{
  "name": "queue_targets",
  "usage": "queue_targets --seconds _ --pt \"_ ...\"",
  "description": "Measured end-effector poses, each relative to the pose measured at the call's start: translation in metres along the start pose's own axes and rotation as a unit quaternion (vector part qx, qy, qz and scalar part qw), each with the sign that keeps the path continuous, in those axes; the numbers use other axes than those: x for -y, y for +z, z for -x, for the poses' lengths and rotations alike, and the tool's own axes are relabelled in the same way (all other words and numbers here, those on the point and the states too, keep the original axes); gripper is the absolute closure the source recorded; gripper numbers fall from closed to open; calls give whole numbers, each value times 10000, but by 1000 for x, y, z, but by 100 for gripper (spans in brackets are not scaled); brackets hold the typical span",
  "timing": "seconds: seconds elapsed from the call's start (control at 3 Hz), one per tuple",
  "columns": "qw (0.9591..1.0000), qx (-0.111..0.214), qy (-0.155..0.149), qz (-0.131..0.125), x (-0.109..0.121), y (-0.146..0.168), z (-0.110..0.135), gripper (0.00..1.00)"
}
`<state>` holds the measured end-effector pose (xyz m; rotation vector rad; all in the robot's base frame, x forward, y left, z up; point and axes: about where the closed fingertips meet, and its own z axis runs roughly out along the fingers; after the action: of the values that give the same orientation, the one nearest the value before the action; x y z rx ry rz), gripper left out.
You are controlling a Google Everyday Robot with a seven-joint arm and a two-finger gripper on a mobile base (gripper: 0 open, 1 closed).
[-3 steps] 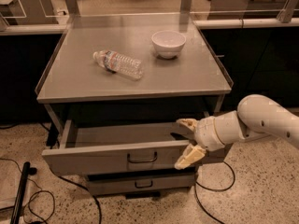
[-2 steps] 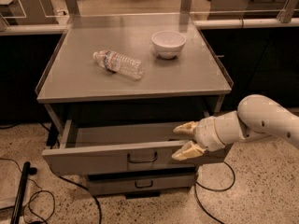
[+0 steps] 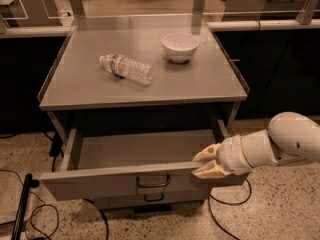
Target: Open top drawer
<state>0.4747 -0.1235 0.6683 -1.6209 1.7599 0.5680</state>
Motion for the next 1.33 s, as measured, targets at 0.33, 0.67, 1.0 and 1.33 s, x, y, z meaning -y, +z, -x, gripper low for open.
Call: queue_targets --seconds 0.33,0.67,1.0,1.33 --pt "10000 0 0 0 0 -1 1 99" --pt "10000 0 0 0 0 -1 1 79" --pt "10000 0 0 1 0 -1 1 56" --pt "10000 0 0 1 0 -1 1 58"
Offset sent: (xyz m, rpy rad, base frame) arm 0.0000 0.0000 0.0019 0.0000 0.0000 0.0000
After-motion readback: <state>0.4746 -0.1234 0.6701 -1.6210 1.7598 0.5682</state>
